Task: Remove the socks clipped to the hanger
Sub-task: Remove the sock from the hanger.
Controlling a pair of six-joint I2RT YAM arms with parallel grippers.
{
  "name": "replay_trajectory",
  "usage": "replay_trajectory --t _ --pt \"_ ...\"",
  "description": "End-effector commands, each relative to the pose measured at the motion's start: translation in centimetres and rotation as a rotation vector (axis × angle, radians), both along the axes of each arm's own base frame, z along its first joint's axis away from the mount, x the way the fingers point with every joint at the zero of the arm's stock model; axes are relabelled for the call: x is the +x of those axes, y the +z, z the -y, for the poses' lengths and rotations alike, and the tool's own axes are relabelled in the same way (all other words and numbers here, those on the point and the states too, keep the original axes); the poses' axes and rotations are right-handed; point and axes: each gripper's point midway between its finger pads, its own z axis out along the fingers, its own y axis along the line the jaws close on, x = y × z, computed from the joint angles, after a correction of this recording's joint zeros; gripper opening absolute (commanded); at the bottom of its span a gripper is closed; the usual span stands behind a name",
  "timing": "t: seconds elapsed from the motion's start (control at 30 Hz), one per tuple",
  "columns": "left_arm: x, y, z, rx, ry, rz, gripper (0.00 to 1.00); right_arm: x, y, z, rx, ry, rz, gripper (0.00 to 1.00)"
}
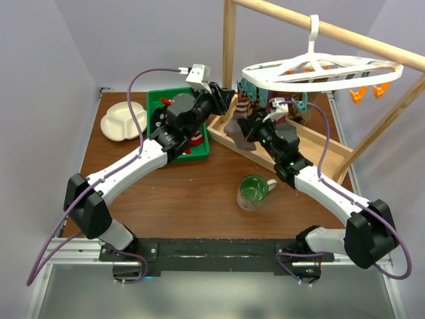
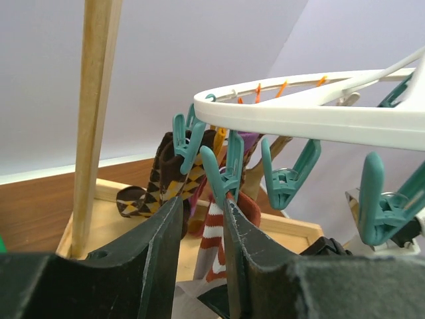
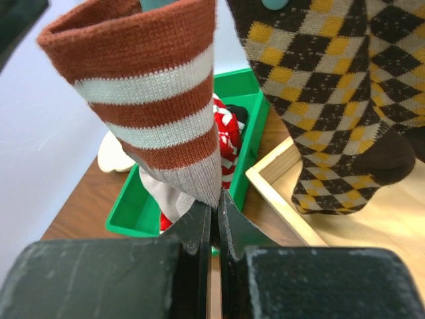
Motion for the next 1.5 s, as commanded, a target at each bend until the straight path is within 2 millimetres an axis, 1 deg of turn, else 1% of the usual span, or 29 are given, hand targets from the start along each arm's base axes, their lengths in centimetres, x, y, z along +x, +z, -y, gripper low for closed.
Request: replay_trajectory --t 0.0,0.17,0.27,0.33,0.37,0.4,0.43,0.5,0.57,0.6,0.63,0.93,0.97,1.03,1.23,1.27,1.33,1.47 --pt "0.4 2.4 -0.1 0.004 0.023 0.062 0.36 0.9 2.4 -0.2 0.001 -0.044 0.063 0.0" --pt "0.8 2.0 0.6 0.028 0.007 0.06 0.37 1.1 2.6 -1.1 -0.009 -0.04 0.066 0.0" --pt "0.8 2.1 0.9 0.038 -0.008 0.068 0.38 1.3 2.6 -1.4 -0.012 -0.038 0.066 0.0" --pt "0.7 2.5 1.2 0.043 -0.023 0.078 0.39 1.4 2.4 -1.7 -0.018 -0.037 0.063 0.0" --pt "0.9 1.9 1.4 0.066 -0.026 0.066 0.39 1.4 2.6 -1.9 -0.019 -0.035 0.066 0.0" --pt "1.1 2.4 1.4 0.067 -0.023 0.072 0.39 1.4 2.6 -2.0 -0.02 -0.034 0.067 0.0" --pt "1.2 1.9 1.8 0.077 -0.028 0.065 0.39 1.4 2.5 -2.1 -0.025 -0.035 0.065 0.0" --pt "1.3 2.1 1.8 0.08 -0.033 0.07 0.4 1.5 2.5 -2.3 -0.027 -0.035 0.065 0.0" --pt "1.5 1.7 2.1 0.091 -0.037 0.063 0.41 1.5 2.4 -2.6 -0.028 -0.032 0.063 0.0" --pt "1.5 1.9 2.1 0.09 -0.035 0.064 0.41 1.4 2.5 -2.7 -0.027 -0.029 0.064 0.0" --pt "1.7 1.4 2.3 0.099 -0.037 0.054 0.41 1.5 2.4 -2.9 -0.03 -0.027 0.06 0.0" --pt "2.2 1.3 2.8 0.102 -0.043 0.056 0.41 1.5 2.4 -3.4 -0.036 -0.024 0.058 0.0" --pt "2.2 1.5 2.9 0.096 -0.043 0.06 0.41 1.5 2.4 -3.5 -0.037 -0.024 0.057 0.0" --pt "2.4 1.3 3.1 0.099 -0.048 0.058 0.41 1.5 2.4 -3.5 -0.036 -0.023 0.057 0.0" --pt "2.8 1.6 3.9 0.081 -0.057 0.064 0.42 1.4 2.4 -3.8 -0.034 -0.015 0.056 0.0" --pt "2.9 2.0 3.9 0.073 -0.054 0.069 0.42 1.4 2.3 -3.8 -0.036 -0.015 0.054 0.0" --pt "3.2 1.9 4.0 0.072 -0.05 0.066 0.42 1.3 2.2 -3.9 -0.037 -0.012 0.052 0.0" --pt "3.6 2.6 3.9 0.05 -0.031 0.083 0.42 1.1 2.4 -4.0 -0.037 -0.007 0.054 0.0"
